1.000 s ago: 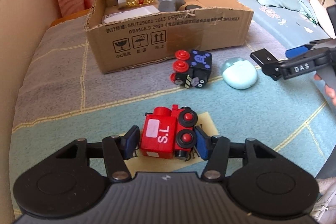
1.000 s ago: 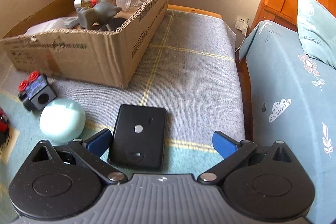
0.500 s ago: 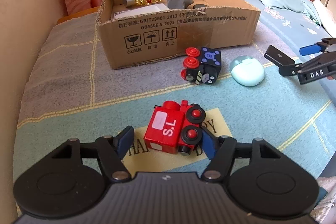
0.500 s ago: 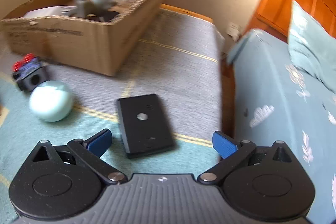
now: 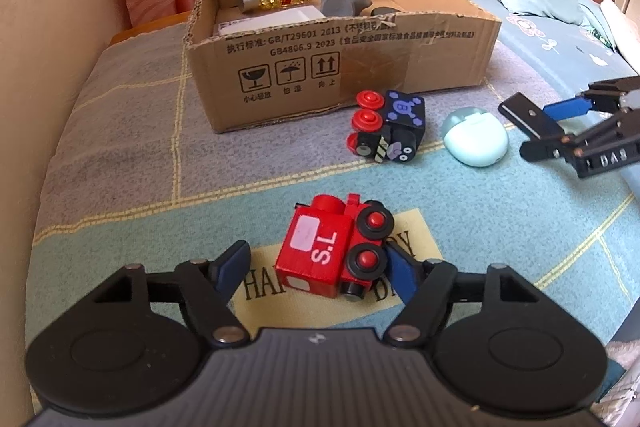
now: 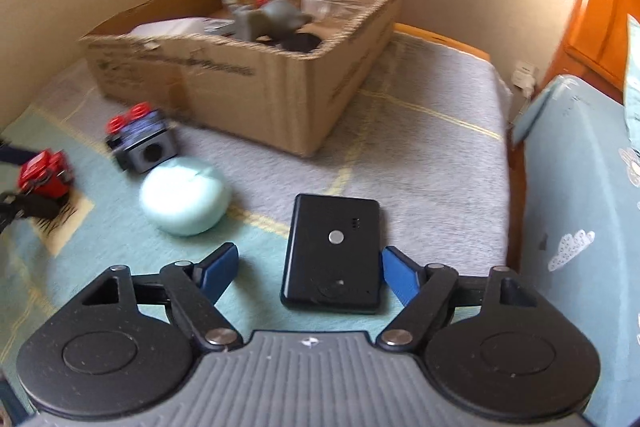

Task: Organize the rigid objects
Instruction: 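Close the right gripper on the black rectangular case while the left gripper holds the red train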

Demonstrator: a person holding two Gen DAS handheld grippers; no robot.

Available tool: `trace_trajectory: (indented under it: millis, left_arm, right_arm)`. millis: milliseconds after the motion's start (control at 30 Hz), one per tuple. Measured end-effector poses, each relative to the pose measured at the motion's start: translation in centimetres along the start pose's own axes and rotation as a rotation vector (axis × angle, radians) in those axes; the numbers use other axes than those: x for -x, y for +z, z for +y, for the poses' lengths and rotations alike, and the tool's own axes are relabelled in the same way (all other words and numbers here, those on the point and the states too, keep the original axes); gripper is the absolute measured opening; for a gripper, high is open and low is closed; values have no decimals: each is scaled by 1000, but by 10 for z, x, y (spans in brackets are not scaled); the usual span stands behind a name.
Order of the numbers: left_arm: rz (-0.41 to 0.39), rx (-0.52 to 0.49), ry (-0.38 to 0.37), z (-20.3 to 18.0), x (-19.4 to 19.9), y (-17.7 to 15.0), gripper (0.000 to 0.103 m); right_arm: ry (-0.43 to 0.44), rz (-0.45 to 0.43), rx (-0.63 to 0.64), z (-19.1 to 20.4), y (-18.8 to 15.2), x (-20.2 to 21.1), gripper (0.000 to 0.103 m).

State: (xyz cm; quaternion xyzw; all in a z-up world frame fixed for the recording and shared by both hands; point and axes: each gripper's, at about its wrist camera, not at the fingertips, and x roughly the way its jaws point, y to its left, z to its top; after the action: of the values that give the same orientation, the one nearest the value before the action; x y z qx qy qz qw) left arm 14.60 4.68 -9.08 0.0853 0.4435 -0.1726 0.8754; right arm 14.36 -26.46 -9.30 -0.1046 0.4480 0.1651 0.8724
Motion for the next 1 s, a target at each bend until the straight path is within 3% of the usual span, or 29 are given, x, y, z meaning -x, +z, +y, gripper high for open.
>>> trace_trajectory:
  millis: [433, 633, 833, 1000]
  left_arm:
    - [36, -79, -76, -7, 1, 4, 70]
    - [30, -82, -68, -8, 0, 6, 66]
    - [31, -85, -66, -8, 0, 7, 65]
    - [30, -86, -65, -9, -1, 7, 65]
  right_arm:
    - [10, -4, 10, 1, 2, -1, 80]
    - [6, -6, 14, 1, 3, -1, 79]
    - [-13, -15, 1, -2, 4, 2, 58]
    - [-17, -13, 8, -2, 4, 1, 58]
